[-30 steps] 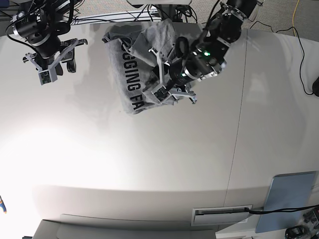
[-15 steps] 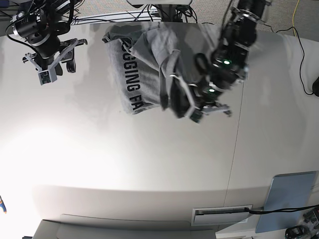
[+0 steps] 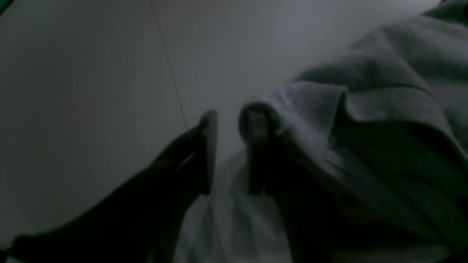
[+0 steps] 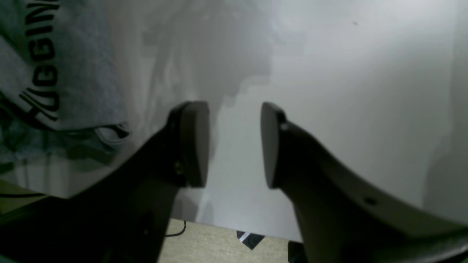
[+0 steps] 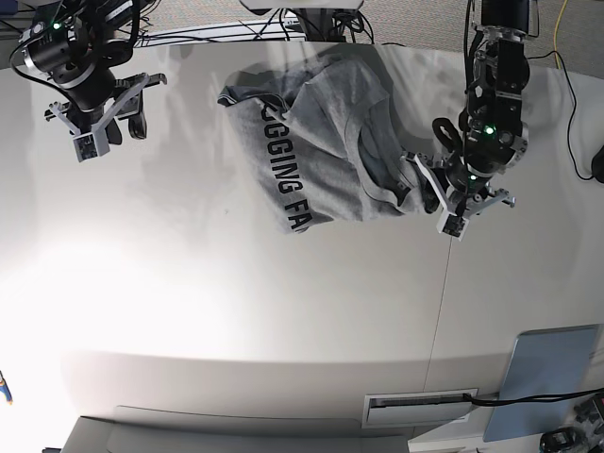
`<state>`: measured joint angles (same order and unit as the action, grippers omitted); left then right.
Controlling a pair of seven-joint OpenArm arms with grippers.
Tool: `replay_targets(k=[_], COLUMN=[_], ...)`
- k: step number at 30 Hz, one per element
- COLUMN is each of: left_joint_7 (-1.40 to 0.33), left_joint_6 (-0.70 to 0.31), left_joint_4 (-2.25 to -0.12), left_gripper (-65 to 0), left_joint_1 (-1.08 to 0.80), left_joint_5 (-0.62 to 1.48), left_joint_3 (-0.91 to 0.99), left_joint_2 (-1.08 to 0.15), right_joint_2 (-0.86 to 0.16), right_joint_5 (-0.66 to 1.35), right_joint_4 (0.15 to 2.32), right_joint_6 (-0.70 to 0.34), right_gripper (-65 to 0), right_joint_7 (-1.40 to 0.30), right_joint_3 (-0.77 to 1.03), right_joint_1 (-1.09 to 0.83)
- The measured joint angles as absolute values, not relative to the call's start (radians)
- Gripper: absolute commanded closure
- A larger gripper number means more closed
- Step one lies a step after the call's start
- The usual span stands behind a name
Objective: Fold the T-shirt properly
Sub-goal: 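Grasp the bundle edge with the left gripper and pull it open, then grasp the shirt with both grippers and spread it flat, print up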
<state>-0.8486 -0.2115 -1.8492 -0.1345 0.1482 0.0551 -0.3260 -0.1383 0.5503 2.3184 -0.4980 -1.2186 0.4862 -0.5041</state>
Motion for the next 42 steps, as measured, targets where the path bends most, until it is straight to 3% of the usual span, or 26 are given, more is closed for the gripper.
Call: replay_targets(k=[4, 7, 14, 17, 23, 32, 42], left_joint_7=[-0.902, -0.961, -1.218, -1.280, -1.279, -1.272, -1.128], left_joint_6=[-0.237, -0.253, -0.577, -0.698, -0.697, -0.696, -0.692], left_joint_4=[-1.849, -1.851, -1.856, -1.858, -1.853, -1.853, -1.853], left_gripper=[-16.0, -16.0, -16.0, -18.9, -21.3, -21.0, -21.0], left_joint_1=[-0.135, -0.134, -0.147, -0.217, -0.340, -0.357, -0.356], left_joint_5=[0.171, 0.308, 0.903, 1.044, 1.019, 0.867, 0.638], left_joint_3=[0.107, 0.177, 0.353, 0.358, 0.274, 0.075, -0.014], left_joint_2=[-0.324, -0.324, -0.323, -0.324, -0.320, -0.322, -0.325], right_joint_2=[-0.138, -0.138, -0.138, -0.138, -0.138, -0.139, -0.104], right_joint_5=[0.551, 0.551, 0.585, 0.585, 0.583, 0.352, 0.247], right_joint_4=[2.318, 2.318, 2.318, 2.318, 2.318, 2.309, 2.025], right_joint_6=[-0.498, -0.498, -0.498, -0.498, -0.498, -0.521, -0.500], right_gripper=[-23.1, -23.1, -23.1, -23.1, -23.1, -23.1, -23.1], right_joint_7=[-1.219, -1.218, -1.218, -1.214, -1.162, -1.026, -0.957], right_joint_3=[0.486, 0.486, 0.486, 0.486, 0.466, 0.175, -0.045], right_joint_1=[-0.504, -0.504, -0.504, -0.504, -0.501, -0.447, -0.200])
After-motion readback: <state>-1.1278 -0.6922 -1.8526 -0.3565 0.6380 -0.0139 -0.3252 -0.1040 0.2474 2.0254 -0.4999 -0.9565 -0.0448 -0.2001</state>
